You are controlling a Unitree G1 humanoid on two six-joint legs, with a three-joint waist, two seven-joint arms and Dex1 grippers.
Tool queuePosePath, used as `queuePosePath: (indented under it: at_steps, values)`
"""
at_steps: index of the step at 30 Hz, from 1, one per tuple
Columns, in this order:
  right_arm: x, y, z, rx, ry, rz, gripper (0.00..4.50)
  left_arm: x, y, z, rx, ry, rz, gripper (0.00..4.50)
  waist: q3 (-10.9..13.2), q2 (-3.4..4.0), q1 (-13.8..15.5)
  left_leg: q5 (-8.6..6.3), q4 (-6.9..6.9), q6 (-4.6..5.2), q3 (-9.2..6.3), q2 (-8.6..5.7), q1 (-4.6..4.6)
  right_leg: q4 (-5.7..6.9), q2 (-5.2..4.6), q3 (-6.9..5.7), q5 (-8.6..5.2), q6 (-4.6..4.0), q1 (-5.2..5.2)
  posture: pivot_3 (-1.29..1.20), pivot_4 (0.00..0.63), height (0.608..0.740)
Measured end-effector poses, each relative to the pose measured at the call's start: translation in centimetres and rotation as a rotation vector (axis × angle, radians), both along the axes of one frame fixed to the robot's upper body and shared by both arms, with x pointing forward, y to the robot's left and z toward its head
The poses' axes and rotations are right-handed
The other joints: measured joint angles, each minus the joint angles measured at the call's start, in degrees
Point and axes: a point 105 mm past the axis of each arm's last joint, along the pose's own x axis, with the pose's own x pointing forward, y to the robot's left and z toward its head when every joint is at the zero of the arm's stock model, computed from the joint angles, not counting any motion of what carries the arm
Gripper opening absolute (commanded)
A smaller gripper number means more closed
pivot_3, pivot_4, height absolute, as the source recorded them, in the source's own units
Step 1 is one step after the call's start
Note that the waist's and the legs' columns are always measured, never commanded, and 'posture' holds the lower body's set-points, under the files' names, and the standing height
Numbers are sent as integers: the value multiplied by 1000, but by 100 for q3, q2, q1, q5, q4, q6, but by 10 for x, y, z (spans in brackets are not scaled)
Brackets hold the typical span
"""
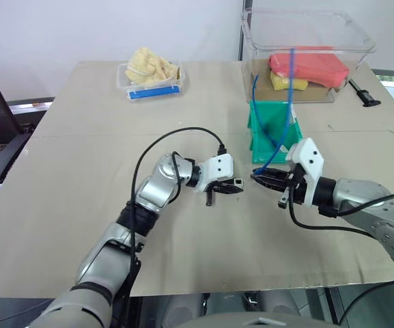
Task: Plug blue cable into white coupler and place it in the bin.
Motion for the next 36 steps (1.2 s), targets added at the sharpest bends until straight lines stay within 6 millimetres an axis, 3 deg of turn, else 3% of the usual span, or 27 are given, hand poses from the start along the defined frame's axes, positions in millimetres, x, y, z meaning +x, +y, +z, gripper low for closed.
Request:
queuePosePath:
  at_steps: [14, 36]
  values:
    - [28, 18, -18, -109, -13, 149, 0, -1, -4, 0, 15, -60, -59, 367, 0, 0, 11, 0, 0, 0, -2, -1, -1, -1, -4, -1, 1, 1, -1, 0, 150, 740]
    - [33, 25, -25, -220, -39, 293, 0, 1, -2, -1, 20, -51, -58, 367, -3, 2, 5, 0, 1, 0, -2, 0, 12, 7, -3, -2, 3, 2, 5, 0, 150, 740]
